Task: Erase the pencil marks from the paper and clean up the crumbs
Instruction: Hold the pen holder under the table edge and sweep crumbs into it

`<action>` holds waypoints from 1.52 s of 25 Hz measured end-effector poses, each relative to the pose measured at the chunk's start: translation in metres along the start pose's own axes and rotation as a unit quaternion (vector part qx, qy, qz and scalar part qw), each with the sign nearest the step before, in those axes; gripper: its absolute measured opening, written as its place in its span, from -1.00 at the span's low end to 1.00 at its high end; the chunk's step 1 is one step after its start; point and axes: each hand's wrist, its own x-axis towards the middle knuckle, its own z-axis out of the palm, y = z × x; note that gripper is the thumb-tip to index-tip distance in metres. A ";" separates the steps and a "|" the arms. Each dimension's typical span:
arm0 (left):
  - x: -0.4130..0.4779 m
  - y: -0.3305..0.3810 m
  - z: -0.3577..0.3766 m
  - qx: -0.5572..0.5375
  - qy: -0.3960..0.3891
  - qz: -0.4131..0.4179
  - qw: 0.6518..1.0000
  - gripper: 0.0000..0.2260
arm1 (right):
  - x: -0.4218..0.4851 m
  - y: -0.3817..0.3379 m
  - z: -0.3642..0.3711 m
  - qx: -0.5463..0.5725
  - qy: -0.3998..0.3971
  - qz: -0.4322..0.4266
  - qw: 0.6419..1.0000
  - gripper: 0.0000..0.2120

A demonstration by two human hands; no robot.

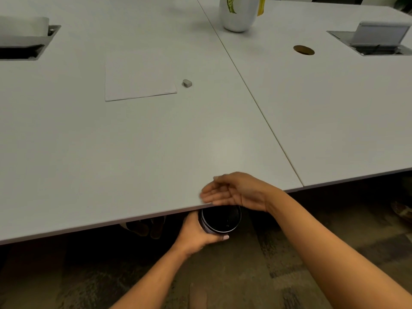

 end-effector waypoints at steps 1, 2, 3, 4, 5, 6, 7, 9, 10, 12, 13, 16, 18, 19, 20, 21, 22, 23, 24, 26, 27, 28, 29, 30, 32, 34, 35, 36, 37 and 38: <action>0.000 0.001 -0.001 -0.001 -0.005 0.003 1.000 -0.34 | -0.002 0.002 0.002 -0.031 -0.021 0.013 0.999 -0.65; 0.000 0.002 -0.001 -0.003 -0.009 0.006 1.000 -0.36 | -0.004 0.001 0.003 -0.050 -0.032 0.015 0.998 -0.66; 0.000 0.001 -0.001 -0.002 -0.013 0.007 1.000 -0.36 | -0.005 0.001 0.004 -0.059 -0.031 0.011 0.998 -0.67; -0.001 0.002 -0.002 -0.001 -0.016 0.010 1.000 -0.36 | -0.005 0.001 0.005 -0.066 -0.023 0.003 0.998 -0.69; -0.003 0.001 -0.001 -0.001 -0.019 0.010 1.000 -0.36 | -0.005 0.002 0.006 -0.080 -0.016 -0.010 0.997 -0.72; -0.004 0.000 -0.002 0.000 -0.021 0.007 1.000 -0.35 | -0.006 0.003 0.007 -0.106 -0.013 -0.026 0.994 -0.77; -0.006 -0.001 -0.002 0.003 -0.022 0.005 1.000 -0.33 | -0.007 0.005 0.007 -0.140 -0.010 -0.043 0.989 -0.81; -0.012 -0.001 -0.003 0.014 -0.026 0.007 1.000 -0.24 | -0.012 0.007 0.008 -0.199 0.006 -0.067 0.978 -0.86; -0.018 0.001 -0.004 0.019 -0.033 0.010 0.999 -0.21 | -0.017 0.006 0.009 -0.217 0.022 -0.072 0.973 -0.87; -0.028 0.005 -0.005 0.022 -0.051 0.020 0.998 -0.23 | -0.027 0.003 0.008 -0.249 0.051 -0.076 0.964 -0.86; -0.034 0.009 -0.005 0.022 -0.057 0.023 0.998 -0.24 | -0.034 0.002 0.008 -0.268 0.058 -0.076 0.958 -0.84; -0.052 0.027 -0.010 0.016 -0.056 0.037 0.998 -0.25 | -0.059 -0.006 0.012 -0.328 0.035 -0.060 0.942 -0.72; -0.058 0.046 -0.015 0.014 -0.041 0.048 0.998 -0.27 | -0.079 -0.014 0.017 -0.337 -0.005 -0.042 0.941 -0.60; -0.060 0.060 -0.021 0.015 -0.031 0.056 0.998 -0.28 | -0.088 -0.021 0.021 -0.340 -0.021 -0.041 0.939 -0.53; -0.060 0.073 -0.026 0.017 -0.022 0.065 0.997 -0.29 | -0.097 -0.028 0.026 -0.343 -0.033 -0.045 0.938 -0.46; -0.060 0.086 -0.031 0.019 -0.013 0.074 0.997 -0.30 | -0.104 -0.033 0.030 -0.347 -0.039 -0.055 0.935 -0.38; -0.059 0.098 -0.036 0.019 -0.003 0.083 0.996 -0.30 | -0.108 -0.035 0.034 -0.350 -0.036 -0.072 0.933 -0.31; -0.056 0.109 -0.042 0.018 0.008 0.094 0.995 -0.30 | -0.111 -0.038 0.037 -0.349 -0.020 -0.097 0.932 -0.24; -0.055 0.119 -0.046 0.018 0.016 0.104 0.994 -0.30 | -0.113 -0.039 0.041 -0.344 0.006 -0.125 0.931 -0.19; -0.050 0.136 -0.055 0.016 0.025 0.122 0.992 -0.28 | -0.114 -0.042 0.047 -0.328 0.065 -0.180 0.925 -0.11; -0.047 0.145 -0.059 0.014 0.030 0.131 0.991 -0.27 | -0.113 -0.045 0.049 -0.319 0.091 -0.205 0.921 -0.08; -0.044 0.152 -0.063 0.006 0.033 0.135 0.990 -0.26 | -0.111 -0.048 0.052 -0.311 0.113 -0.224 0.917 -0.06; -0.039 0.158 -0.066 -0.006 0.035 0.135 0.990 -0.27 | -0.108 -0.051 0.053 -0.306 0.134 -0.240 0.911 -0.04; -0.032 0.163 -0.070 -0.017 0.035 0.135 0.990 -0.27 | -0.102 -0.056 0.052 -0.303 0.156 -0.258 0.904 -0.03; -0.016 0.167 -0.075 -0.032 0.028 0.130 0.991 -0.29 | -0.085 -0.061 0.048 -0.286 0.203 -0.281 0.893 -0.02; 0.005 0.169 -0.078 -0.032 0.023 0.122 0.992 -0.29 | -0.065 -0.065 0.039 -0.256 0.243 -0.283 0.892 -0.02; 0.018 0.171 -0.080 -0.032 0.018 0.120 0.992 -0.30 | -0.053 -0.068 0.032 -0.238 0.260 -0.281 0.893 -0.02; 0.031 0.172 -0.082 -0.025 0.015 0.118 0.993 -0.31 | -0.042 -0.073 0.024 -0.222 0.274 -0.277 0.894 -0.03; 0.045 0.173 -0.085 -0.013 0.011 0.114 0.993 -0.31 | -0.030 -0.079 0.014 -0.210 0.287 -0.274 0.893 -0.04; 0.061 0.173 -0.088 0.005 0.011 0.108 0.994 -0.31 | -0.016 -0.087 0.003 -0.200 0.301 -0.270 0.892 -0.06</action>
